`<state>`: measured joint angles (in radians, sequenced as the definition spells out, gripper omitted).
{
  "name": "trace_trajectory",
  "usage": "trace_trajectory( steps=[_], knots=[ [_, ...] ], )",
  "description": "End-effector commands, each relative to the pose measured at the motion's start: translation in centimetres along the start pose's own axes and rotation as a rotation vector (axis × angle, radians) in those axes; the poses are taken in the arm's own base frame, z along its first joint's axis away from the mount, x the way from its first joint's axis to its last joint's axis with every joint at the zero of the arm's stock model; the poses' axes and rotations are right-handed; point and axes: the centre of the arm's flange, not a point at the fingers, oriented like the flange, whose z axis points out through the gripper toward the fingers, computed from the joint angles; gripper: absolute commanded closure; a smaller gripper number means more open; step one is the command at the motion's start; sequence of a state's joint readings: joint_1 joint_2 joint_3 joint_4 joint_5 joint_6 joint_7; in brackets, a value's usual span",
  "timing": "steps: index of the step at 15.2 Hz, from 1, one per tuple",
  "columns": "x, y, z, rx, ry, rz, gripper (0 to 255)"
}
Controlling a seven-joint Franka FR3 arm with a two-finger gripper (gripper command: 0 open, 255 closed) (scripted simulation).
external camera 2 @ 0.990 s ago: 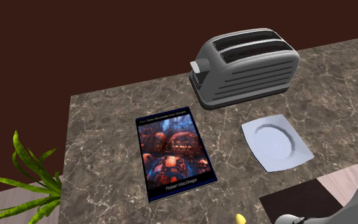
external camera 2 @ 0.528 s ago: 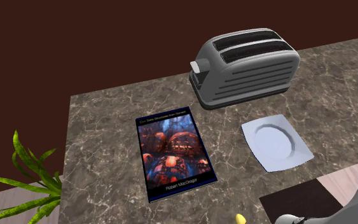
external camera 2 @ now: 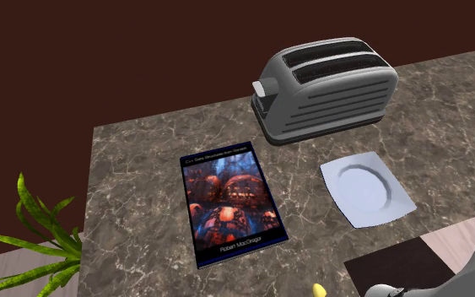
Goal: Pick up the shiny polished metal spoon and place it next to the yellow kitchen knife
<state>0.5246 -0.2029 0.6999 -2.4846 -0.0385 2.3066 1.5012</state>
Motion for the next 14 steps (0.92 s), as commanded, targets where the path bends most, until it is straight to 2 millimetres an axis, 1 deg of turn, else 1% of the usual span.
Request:
trace_trajectory(
  steps=[1,2,5,6,14],
  knots=[
    [0.0,0.0,0.0,0.0,0.0,0.0,0],
    [0.0,0.0,0.0,0.0,0.0,0.0,0],
    [0.0,0.0,-4.0,0.0,0.0,0.0,0],
    [0.0,0.0,-5.0,0.0,0.0,0.0,0],
    [0.0,0.0,-5.0,0.0,0.0,0.0,0]
  ],
)
